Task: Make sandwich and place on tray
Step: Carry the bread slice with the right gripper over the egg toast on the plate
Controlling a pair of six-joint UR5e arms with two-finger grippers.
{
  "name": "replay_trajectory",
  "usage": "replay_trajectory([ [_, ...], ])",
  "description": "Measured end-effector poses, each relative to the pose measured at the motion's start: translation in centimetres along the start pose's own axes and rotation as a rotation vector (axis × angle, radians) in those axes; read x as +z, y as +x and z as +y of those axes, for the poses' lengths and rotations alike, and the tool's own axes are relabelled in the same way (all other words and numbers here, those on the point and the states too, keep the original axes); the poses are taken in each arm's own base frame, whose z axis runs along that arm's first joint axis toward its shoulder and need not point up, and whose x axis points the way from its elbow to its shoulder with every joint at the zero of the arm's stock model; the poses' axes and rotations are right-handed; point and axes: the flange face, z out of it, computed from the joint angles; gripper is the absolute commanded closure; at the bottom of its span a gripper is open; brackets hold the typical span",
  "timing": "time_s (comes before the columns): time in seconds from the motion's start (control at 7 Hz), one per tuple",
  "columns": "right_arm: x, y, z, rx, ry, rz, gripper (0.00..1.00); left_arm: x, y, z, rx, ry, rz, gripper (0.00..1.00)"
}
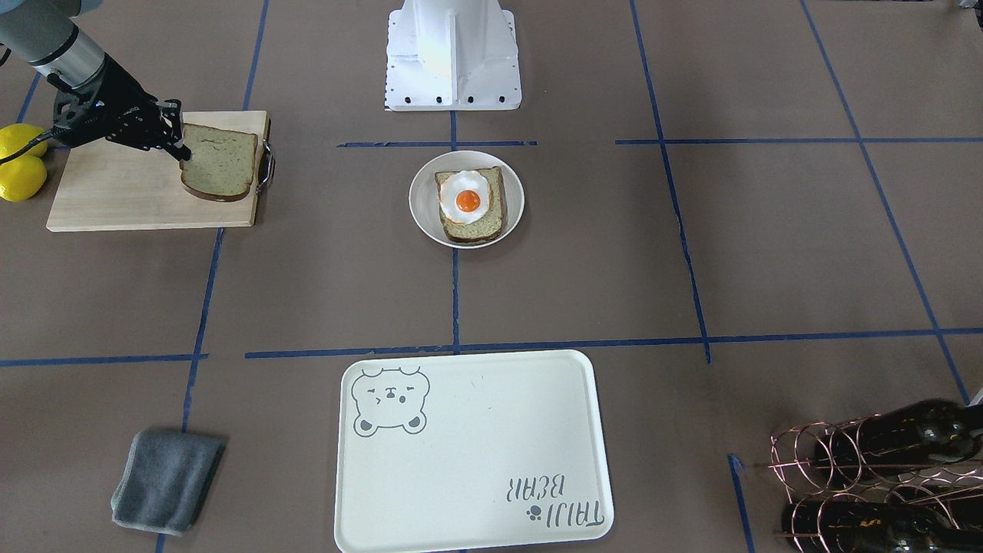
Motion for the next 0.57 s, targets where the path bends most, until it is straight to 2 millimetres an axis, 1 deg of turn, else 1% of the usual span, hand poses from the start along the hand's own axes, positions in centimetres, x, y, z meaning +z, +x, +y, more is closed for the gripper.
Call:
replay_trajectory([
  [0.14, -0.8, -2.2, -0.9, 0.002, 0.008, -0.051, 1.00, 0.1, -0.1, 0.0, -0.001, -0.001, 0.000, 0.00],
  [0.29, -0.7, -5.1, -2.3, 0.030, 0.021, -0.106, 1.00, 0.1, -0.1, 0.0, -0.003, -0.003, 0.001, 0.00],
  [0.43, -0.1, -9.0, -4.4, 0.062, 0.032, -0.149, 1.00, 0.2, -0.2, 0.0, -0.003, -0.003, 0.001, 0.00],
  [0.57, 1.1, -13.7, -6.8, 0.081, 0.038, -0.167, 1.00, 0.1, -0.1, 0.0, -0.002, -0.002, 0.001, 0.00],
])
